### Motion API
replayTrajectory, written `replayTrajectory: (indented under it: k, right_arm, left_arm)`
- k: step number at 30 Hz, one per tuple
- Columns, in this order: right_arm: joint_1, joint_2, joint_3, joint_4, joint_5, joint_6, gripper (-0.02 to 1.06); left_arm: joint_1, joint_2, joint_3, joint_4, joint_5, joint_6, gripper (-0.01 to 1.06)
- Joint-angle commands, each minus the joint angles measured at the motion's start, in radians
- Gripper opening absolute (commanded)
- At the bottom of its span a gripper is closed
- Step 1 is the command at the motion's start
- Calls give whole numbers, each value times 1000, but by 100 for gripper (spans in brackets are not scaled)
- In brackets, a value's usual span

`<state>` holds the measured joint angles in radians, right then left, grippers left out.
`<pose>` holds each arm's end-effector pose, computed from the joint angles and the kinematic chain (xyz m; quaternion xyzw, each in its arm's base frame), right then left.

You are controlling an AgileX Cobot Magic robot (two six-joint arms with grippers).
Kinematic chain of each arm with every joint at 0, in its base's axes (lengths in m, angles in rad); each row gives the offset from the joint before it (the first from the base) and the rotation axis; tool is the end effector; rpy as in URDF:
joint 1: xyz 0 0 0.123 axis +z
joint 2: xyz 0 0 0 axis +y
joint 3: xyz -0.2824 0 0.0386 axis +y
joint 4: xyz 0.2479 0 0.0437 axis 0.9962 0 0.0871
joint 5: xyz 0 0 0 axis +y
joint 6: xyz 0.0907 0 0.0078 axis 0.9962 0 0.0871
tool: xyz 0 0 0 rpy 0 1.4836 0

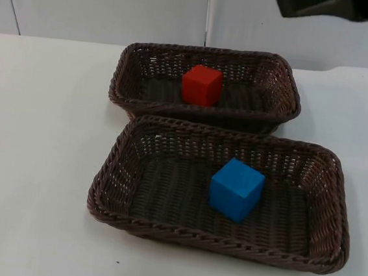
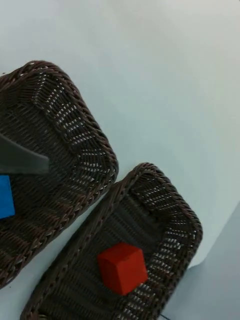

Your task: Pick up one cube with the left hand and place it into the upper basket. Pick up one cube with the right hand and place it into the lower basket.

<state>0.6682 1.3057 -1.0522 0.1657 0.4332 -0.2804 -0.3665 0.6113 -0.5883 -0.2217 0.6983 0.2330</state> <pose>0.2232 0.1843 0.3348 -0.3579 0.8070 0.1542 0.4438 0.1008 -0.0525 0.3021 0.2203 0.8601 -0.1314 0.4409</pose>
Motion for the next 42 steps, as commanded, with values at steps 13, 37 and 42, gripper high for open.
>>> replayTrajectory:
  k: [13, 37, 42]
  right_arm:
    - [5, -188, 101, -3, 4, 3, 77]
    - [5, -527, 330, -3, 6, 3, 77]
    - [5, -568, 369, -3, 8, 6, 77]
  left_arm:
    - [-5, -228, 6, 19, 3, 13, 78]
    - [-5, -445, 6, -7, 85, -25, 78]
    - [-5, -509, 6, -5, 137, -25, 78]
